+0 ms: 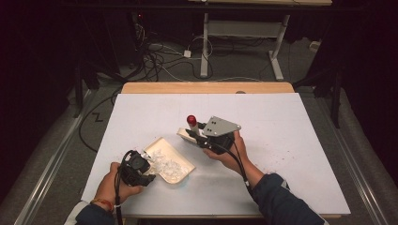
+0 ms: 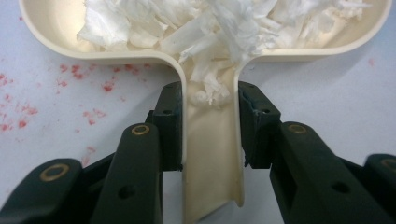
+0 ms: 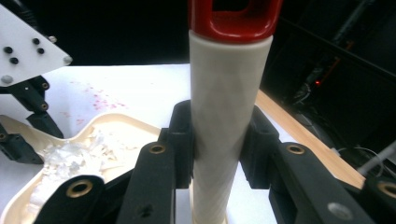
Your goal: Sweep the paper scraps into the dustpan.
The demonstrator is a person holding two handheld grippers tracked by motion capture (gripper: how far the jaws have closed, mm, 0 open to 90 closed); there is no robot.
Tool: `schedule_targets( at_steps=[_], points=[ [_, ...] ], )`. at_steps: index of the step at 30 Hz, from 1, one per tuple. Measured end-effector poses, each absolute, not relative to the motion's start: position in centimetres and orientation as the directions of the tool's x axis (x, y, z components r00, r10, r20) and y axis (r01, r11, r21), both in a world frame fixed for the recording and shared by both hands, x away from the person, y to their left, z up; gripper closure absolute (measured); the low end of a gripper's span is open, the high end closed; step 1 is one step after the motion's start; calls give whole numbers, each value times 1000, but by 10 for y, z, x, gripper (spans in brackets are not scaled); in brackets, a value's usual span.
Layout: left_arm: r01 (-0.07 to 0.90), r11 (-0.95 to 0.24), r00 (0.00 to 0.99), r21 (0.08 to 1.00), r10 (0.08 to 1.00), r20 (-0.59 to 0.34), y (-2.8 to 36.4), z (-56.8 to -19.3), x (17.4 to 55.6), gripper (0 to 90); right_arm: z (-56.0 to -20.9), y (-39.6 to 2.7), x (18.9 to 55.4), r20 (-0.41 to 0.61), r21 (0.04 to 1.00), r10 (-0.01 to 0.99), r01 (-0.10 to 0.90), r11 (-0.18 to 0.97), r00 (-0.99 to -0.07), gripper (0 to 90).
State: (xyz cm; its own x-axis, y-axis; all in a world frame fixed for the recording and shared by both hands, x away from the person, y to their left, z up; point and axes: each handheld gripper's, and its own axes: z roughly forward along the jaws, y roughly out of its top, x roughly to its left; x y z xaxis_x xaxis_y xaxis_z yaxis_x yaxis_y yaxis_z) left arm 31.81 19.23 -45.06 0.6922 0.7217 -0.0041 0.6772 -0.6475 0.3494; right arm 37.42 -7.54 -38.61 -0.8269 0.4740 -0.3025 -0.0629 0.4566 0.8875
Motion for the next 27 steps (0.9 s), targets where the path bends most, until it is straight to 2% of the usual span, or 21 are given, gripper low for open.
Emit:
schedule_targets(
  at_steps=[9, 14, 19, 27],
  points=[
    [682, -650, 690, 335, 724, -1, 195, -453, 318, 630, -385, -64, 348, -301, 867, 370, -91, 489, -879, 701],
    [686, -645, 685, 337, 728, 0, 194, -452, 318, 630, -371, -74, 331, -243, 891, 317, -82, 446, -917, 701],
    [688, -644, 683, 336, 731, 2, 192, -453, 319, 630, -352, -94, 316, -252, 917, 342, -110, 383, -905, 701],
    [696, -626, 671, 350, 742, -7, 189, -455, 322, 630, -347, -134, 317, -222, 936, 423, -71, 344, -879, 701]
  ],
)
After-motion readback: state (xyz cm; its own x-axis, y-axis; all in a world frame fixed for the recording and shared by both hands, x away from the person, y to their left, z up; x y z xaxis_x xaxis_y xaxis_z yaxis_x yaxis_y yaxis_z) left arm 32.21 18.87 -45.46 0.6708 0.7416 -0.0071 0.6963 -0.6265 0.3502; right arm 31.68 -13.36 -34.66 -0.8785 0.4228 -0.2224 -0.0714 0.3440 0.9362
